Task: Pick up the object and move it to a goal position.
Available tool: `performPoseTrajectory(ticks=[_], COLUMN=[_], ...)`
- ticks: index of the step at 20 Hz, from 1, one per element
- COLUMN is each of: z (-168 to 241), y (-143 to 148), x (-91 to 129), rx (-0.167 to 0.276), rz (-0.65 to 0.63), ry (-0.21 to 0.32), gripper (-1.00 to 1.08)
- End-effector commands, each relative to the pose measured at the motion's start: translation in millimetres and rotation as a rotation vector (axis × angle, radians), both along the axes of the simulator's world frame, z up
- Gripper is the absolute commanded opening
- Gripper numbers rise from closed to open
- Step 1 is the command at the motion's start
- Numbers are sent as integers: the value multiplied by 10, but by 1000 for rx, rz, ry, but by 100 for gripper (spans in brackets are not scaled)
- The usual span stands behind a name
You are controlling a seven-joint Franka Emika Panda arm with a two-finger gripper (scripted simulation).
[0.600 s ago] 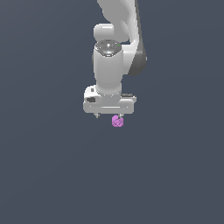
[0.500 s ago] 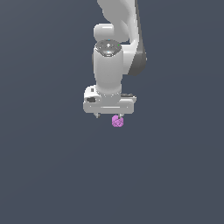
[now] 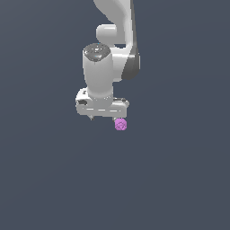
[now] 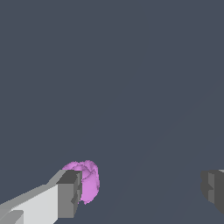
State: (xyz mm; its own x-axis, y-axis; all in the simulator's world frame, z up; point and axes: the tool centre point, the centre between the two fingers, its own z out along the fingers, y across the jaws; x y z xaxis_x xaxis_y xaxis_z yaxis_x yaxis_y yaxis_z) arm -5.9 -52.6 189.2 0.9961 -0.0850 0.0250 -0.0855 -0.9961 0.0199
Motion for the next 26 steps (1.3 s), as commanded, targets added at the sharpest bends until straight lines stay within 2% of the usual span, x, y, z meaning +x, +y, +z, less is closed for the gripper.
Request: performPoseTrajectory(ticks=[1, 11, 20, 26], z=[2, -233, -743, -939], y=[-29, 190, 638, 812], x=[-4, -138, -546, -752], rx=[0, 5, 15, 20], rz=[-4, 18, 65, 85], ry=[2, 5, 17, 23], gripper=[100, 100, 100, 100])
